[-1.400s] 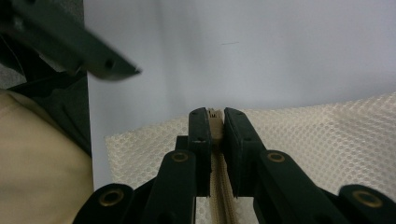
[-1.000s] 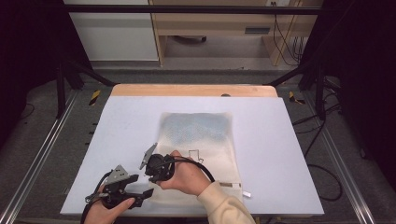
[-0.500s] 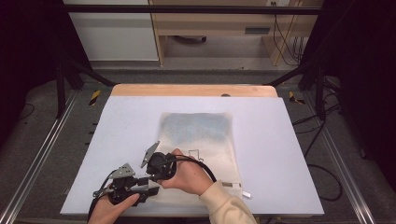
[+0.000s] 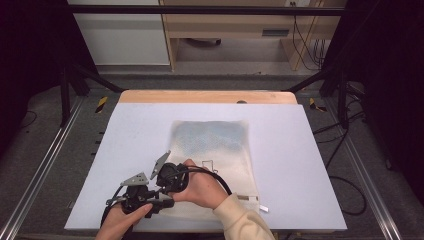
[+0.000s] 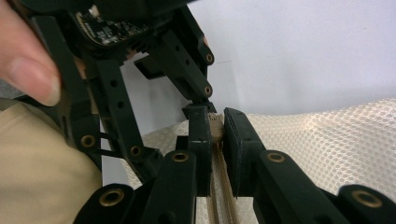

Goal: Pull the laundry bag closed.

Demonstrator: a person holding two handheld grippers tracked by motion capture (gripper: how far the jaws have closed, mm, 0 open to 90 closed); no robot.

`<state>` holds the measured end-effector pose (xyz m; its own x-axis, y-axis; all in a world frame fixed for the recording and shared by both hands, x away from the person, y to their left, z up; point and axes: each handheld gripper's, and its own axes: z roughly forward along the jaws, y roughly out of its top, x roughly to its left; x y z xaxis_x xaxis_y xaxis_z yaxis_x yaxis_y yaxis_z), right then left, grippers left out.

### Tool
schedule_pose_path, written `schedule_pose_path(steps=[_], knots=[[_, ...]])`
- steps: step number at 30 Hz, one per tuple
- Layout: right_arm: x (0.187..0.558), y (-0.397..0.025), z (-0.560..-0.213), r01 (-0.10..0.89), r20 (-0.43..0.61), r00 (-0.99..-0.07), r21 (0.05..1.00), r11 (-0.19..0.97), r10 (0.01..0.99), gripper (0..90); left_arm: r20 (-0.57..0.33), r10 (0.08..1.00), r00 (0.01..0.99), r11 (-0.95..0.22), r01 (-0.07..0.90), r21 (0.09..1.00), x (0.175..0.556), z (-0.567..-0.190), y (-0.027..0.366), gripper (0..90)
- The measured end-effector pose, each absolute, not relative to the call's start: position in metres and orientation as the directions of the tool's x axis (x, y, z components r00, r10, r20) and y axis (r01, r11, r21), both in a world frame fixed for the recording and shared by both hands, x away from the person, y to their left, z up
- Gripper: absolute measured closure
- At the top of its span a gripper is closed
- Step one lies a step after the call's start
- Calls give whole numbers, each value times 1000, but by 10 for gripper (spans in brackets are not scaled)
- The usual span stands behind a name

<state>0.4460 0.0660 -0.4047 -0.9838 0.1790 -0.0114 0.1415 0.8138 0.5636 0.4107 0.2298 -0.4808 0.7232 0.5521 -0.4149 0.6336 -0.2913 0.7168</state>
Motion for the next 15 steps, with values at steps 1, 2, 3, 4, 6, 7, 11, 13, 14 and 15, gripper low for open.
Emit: schedule_pose_path(steps=[1,2,3,4,6,7,11,13,14,15], knots=[[446,66,-405,142,-12,-984,564,814,180,819,-423,547,723,-290,637,714,411,-481,230,500],[446,67,-405,142,-13,-983,564,813,181,819,-421,544,726,-291,634,716,412,-482,230,500],[446,67,-405,141,-13,-984,564,814,180,819,-423,542,726,-290,634,717,413,-482,230,506],[445,67,-405,141,-13,-984,565,813,179,819,-429,541,724,-287,638,715,413,-483,230,516],[446,66,-404,138,-15,-984,566,813,178,819,-439,535,722,-280,642,714,414,-483,230,529],[446,66,-404,138,-16,-984,566,813,178,819,-441,533,722,-280,643,713,415,-483,230,541],[446,65,-404,140,-14,-984,565,813,179,819,-451,527,720,-275,647,711,417,-484,230,569],[446,66,-404,141,-16,-983,562,815,181,819,-452,525,721,-277,647,710,417,-485,230,586],[445,66,-404,136,-17,-984,565,814,176,819,-451,526,721,-281,647,709,417,-485,230,593],[445,66,-404,137,-17,-984,564,814,177,819,-448,527,723,-283,646,709,417,-485,230,610]])
